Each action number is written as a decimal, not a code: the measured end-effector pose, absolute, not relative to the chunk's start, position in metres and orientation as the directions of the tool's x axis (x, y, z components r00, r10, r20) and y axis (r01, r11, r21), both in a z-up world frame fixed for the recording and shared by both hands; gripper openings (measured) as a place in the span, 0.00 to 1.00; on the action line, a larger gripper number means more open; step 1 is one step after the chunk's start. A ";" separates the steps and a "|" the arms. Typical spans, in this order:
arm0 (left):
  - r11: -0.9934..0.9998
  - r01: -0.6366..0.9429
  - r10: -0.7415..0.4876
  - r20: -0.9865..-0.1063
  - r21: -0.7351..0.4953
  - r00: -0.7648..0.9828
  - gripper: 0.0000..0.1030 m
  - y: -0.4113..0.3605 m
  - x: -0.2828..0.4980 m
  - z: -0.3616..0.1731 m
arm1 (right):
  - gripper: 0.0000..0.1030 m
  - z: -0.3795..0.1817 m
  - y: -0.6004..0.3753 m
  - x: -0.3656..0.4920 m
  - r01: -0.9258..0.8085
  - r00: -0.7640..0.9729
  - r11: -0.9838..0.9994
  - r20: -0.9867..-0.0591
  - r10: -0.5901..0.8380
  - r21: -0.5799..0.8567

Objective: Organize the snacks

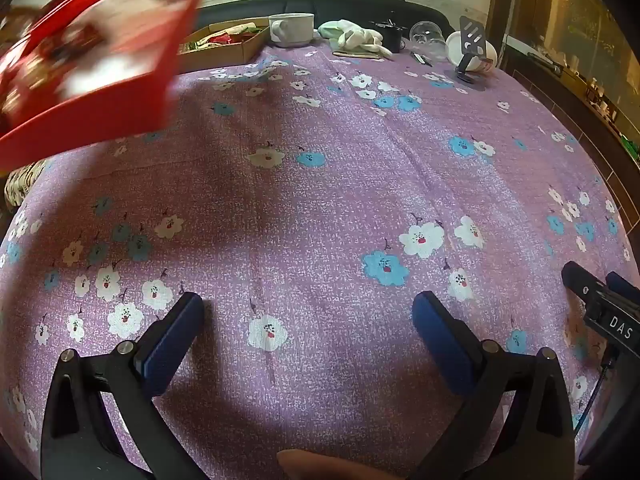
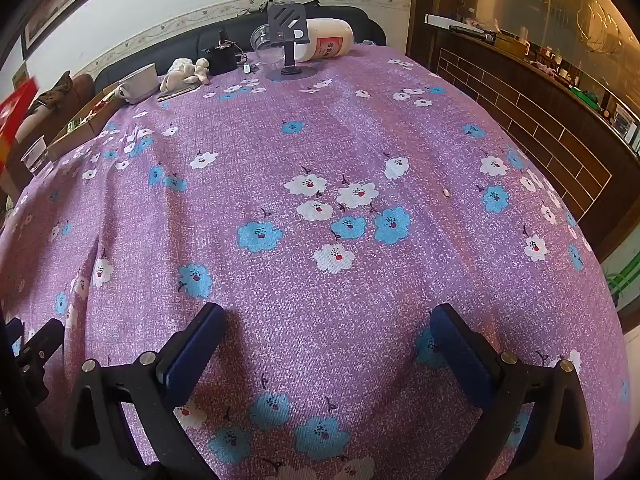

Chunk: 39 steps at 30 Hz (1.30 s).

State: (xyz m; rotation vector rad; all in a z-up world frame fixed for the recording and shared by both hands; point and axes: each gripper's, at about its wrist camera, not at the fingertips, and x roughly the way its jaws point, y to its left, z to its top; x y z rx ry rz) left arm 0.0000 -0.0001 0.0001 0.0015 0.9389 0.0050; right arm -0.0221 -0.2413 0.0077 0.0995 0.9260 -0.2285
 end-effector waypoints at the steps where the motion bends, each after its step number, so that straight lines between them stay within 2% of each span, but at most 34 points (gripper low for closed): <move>1: 1.000 -0.004 0.005 -0.807 0.003 0.590 1.00 0.000 0.000 0.000 | 1.00 0.008 -0.241 -0.022 0.238 0.579 0.971 -0.801 -0.153 -0.013; 39: 1.000 0.002 0.001 -0.807 0.003 0.590 1.00 0.002 -0.003 -0.002 | 1.00 0.008 -0.241 -0.022 0.238 0.579 0.971 -0.801 -0.153 -0.014</move>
